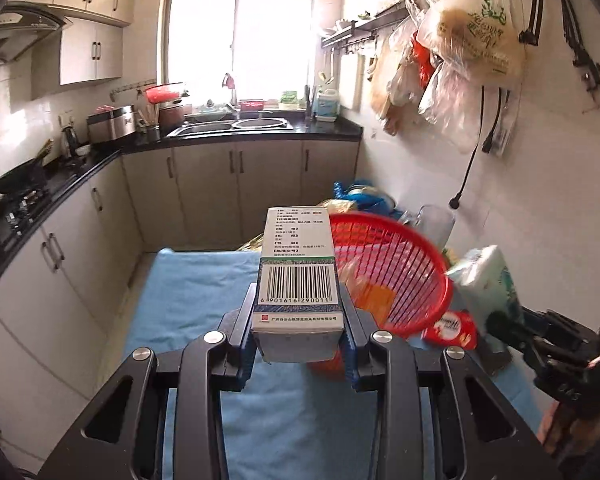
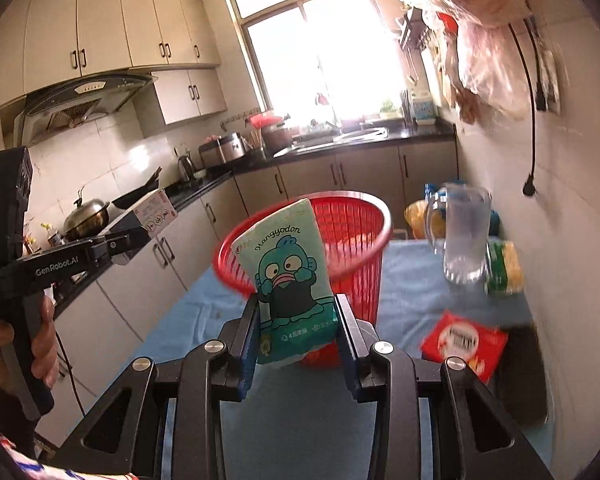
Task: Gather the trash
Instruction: 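Carry the medicine box and tissue pack over the red basket, then open both tools to drop the medicine box and tissue pack into the basket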
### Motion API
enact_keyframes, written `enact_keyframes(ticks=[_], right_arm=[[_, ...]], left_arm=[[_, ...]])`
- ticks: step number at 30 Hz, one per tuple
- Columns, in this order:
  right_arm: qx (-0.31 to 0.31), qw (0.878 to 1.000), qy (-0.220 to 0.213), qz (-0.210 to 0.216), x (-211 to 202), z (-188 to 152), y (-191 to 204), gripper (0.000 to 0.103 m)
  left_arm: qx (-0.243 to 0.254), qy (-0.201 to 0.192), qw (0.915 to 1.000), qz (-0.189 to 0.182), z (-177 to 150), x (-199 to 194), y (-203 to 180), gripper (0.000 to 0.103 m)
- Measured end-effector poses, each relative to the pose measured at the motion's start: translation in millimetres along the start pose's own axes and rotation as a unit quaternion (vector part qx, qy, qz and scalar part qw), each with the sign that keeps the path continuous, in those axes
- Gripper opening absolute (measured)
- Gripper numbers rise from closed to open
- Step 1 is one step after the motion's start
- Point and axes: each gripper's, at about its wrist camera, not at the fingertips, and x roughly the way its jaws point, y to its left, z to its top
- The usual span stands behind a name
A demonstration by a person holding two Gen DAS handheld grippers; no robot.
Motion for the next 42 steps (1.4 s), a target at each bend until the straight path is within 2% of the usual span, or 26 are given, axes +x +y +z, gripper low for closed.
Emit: enact_keyframes(ticks=[3, 5, 11, 16, 23, 26, 33, 34, 35, 38, 42], right_arm=[[-0.001, 1.000, -0.003, -0.001, 11.7, 17.0, -4.0, 0.038], [0.003, 1.000, -0.003, 0.002, 21.1, 27.0, -7.8, 0.038], [0.023, 1.000, 0.014, -0.001, 54.6, 47.2, -19.8, 0.038], [0.034, 0.999, 0.021, 0.003, 70.9, 54.1, -31.0, 0.039], [0.045, 0.998, 0.032, 0.015, 89.5, 56.9, -43.5, 0.040], [0.052, 0.998, 0.040, 0.020, 98.3, 55.3, -48.3, 0.043], [0.042, 0.998, 0.042, 0.012, 105.3, 53.7, -47.7, 0.048], [0.041, 0.998, 0.041, 0.010, 105.4, 53.8, -47.8, 0.050], [0.040, 0.998, 0.039, 0.007, 105.1, 54.1, -48.2, 0.051], [0.044, 0.998, 0.035, 0.004, 103.3, 54.6, -50.2, 0.056], [0.049, 0.998, 0.030, 0.002, 96.8, 56.2, -51.2, 0.056]], left_arm=[[0.010, -0.004, 0.9999, 0.002, 12.6, 10.5, -5.8, 0.033], [0.025, -0.009, 0.9994, 0.021, 21.0, 19.4, -13.9, 0.033], [0.059, -0.015, 0.9971, 0.046, 33.6, 42.5, -33.6, 0.033], [0.041, -0.003, 0.9991, 0.011, 48.2, 63.9, -36.3, 0.033], [0.020, 0.016, 0.9997, -0.002, 57.9, 100.7, -39.3, 0.033], [0.013, 0.022, 0.9997, 0.000, 57.9, 111.2, -38.4, 0.033], [0.014, 0.023, 0.9996, 0.001, 52.3, 114.8, -36.6, 0.034], [0.015, 0.021, 0.9997, 0.001, 51.6, 114.0, -36.0, 0.036], [0.014, 0.020, 0.9997, 0.000, 51.0, 112.9, -35.1, 0.046], [0.002, 0.008, 1.0000, 0.003, 49.3, 105.8, -30.1, 0.065], [-0.019, 0.001, 0.9998, 0.006, 45.5, 93.7, -20.3, 0.071]])
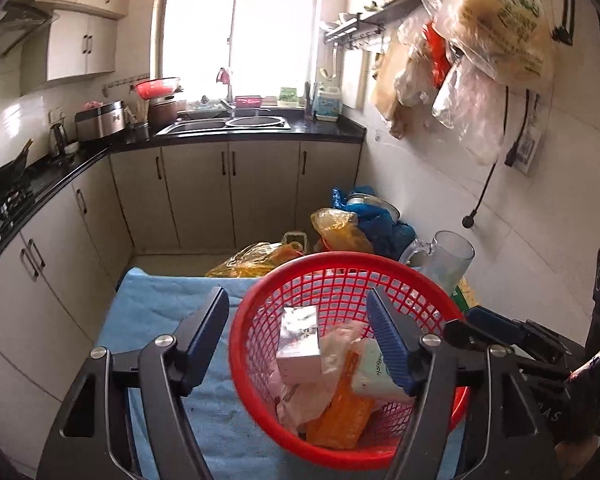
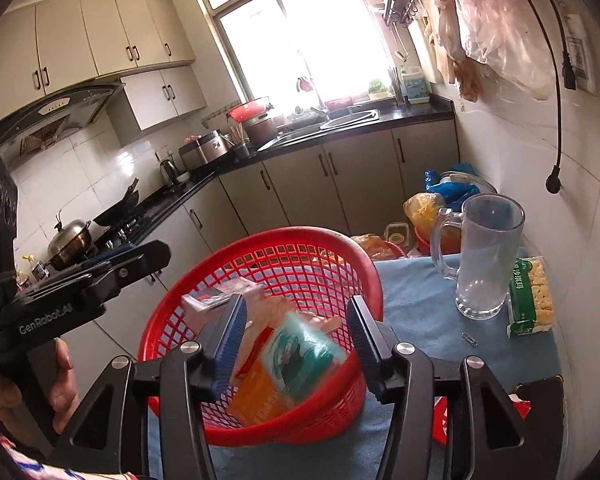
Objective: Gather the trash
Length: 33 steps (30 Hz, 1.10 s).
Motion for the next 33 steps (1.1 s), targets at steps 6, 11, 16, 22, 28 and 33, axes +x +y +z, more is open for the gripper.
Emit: enact_keyframes(ticks=[6, 11, 16, 22, 28, 33], right_arm=[[0.003, 1.000, -0.008, 0.001, -19.8, -1.6, 7.2, 0.059], [0.002, 1.000, -0.007, 0.008, -42.4, -13.1, 19.0, 0.064], [0.002, 1.000, -0.002, 0.022, -69.4, -37.4, 30.5, 0.069], [0.000, 0.999, 0.016, 0.033, -103.1, -85.0, 45.6, 0.073], [-0.001, 0.999, 0.017, 0.028, -138.4, -136.9, 57.6, 0.077], [0.011, 1.000, 0.025, 0.009, -158.3, -178.5, 64.3, 0.077]], left_arm=[[-0.009, -0.009, 0.9998, 0.018, -8.6, -30.1, 11.1, 0.074], [0.009, -0.032, 0.9971, 0.069, -31.4, -73.3, 17.9, 0.084], [0.026, -0.105, 0.9855, 0.131, -65.9, -135.2, 25.6, 0.101], [0.026, -0.160, 0.9714, 0.174, -109.5, -199.0, 32.8, 0.103], [0.024, -0.220, 0.9494, 0.223, -161.7, -257.3, 22.1, 0.103], [0.013, -0.216, 0.9548, 0.204, -198.9, -284.9, 13.4, 0.103]])
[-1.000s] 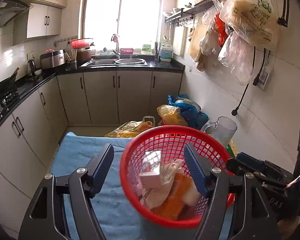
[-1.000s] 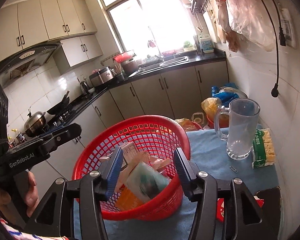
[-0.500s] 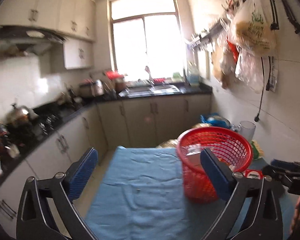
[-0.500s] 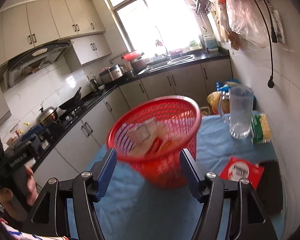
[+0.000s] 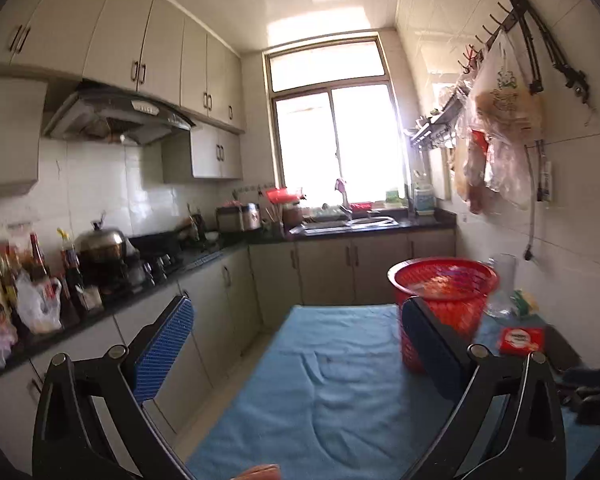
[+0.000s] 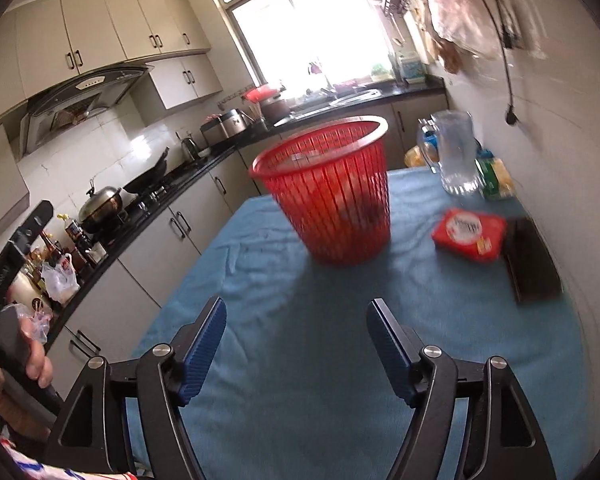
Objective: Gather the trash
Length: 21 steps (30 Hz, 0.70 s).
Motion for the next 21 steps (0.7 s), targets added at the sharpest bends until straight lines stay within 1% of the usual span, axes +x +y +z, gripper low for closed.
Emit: enact_keyframes(ticks=[4, 7, 10, 13, 15, 18, 21], right_arm=[[-0.003, 1.000, 0.005, -0.010, -15.7, -37.2, 6.7, 0.078], [-0.009, 1.000, 0.009, -0.020, -25.8, -60.6, 10.1, 0.078], [-0.020, 0.999, 0.009, -0.035, -35.3, -80.7, 14.1, 0.079], [-0.017, 0.999, 0.006, -0.041, -44.0, -95.7, 13.4, 0.080], [-0.007, 0.999, 0.004, -0.043, -49.0, -104.2, 10.4, 0.080], [0.003, 0.999, -0.004, -0.050, -55.6, -113.9, 7.9, 0.080], [0.004, 0.997, -0.014, -0.075, -62.0, -125.9, 7.8, 0.081]], left_arm=[[-0.019, 0.013, 0.9996, -0.014, -19.8, -20.7, -0.6, 0.103], [-0.026, 0.026, 0.9992, -0.018, -34.4, -34.3, -0.1, 0.103], [-0.028, 0.033, 0.9990, -0.011, -49.7, -46.7, 1.1, 0.103], [-0.014, 0.024, 0.9996, 0.006, -61.3, -63.8, -2.2, 0.103], [-0.011, 0.018, 0.9997, 0.008, -67.9, -74.3, -3.3, 0.103], [-0.034, 0.025, 0.9990, -0.013, -83.4, -87.0, 1.3, 0.103], [-0.066, 0.046, 0.9965, -0.020, -99.3, -87.0, 5.0, 0.103]])
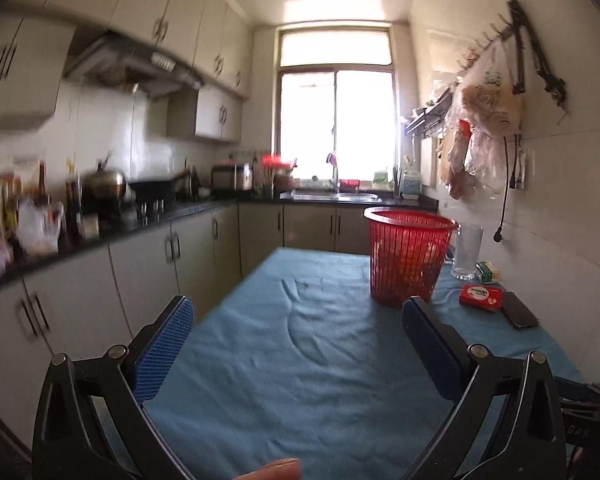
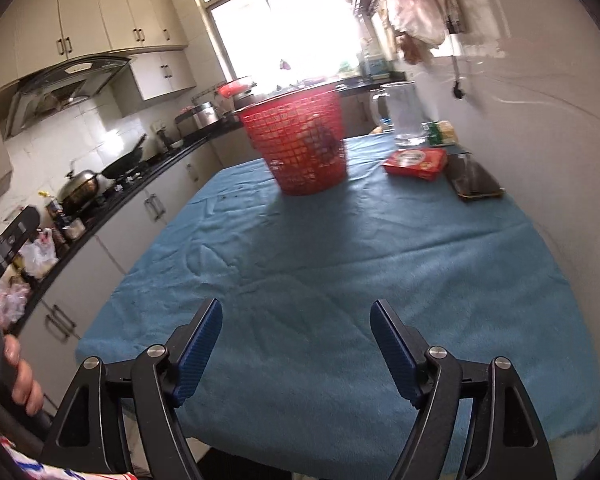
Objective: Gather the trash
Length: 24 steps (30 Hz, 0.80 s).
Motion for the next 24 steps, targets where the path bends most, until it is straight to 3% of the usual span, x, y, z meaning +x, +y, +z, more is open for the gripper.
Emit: enact_keyframes(ticks=[7, 14, 24], right_arm=[[-0.002, 0.999, 0.005, -0.039, 6.3, -16.9, -4.5, 0.082], [-0.032, 0.996, -0.014, -0.081, 11.4, -21.4, 3.2, 0.082], [-0.045, 0.993, -0.024, -0.102, 16.5, -25.0, 3.4, 0.084]], left_arm=[[0.006, 0.112, 0.9937, 0.010, -43.1, 39.8, -4.9, 0.103], [0.029, 0.131, 0.9907, 0.022, -62.1, 52.1, -9.5, 0.103], [0.037, 0.176, 0.9836, 0.019, -79.2, 70.7, -10.3, 0.103]])
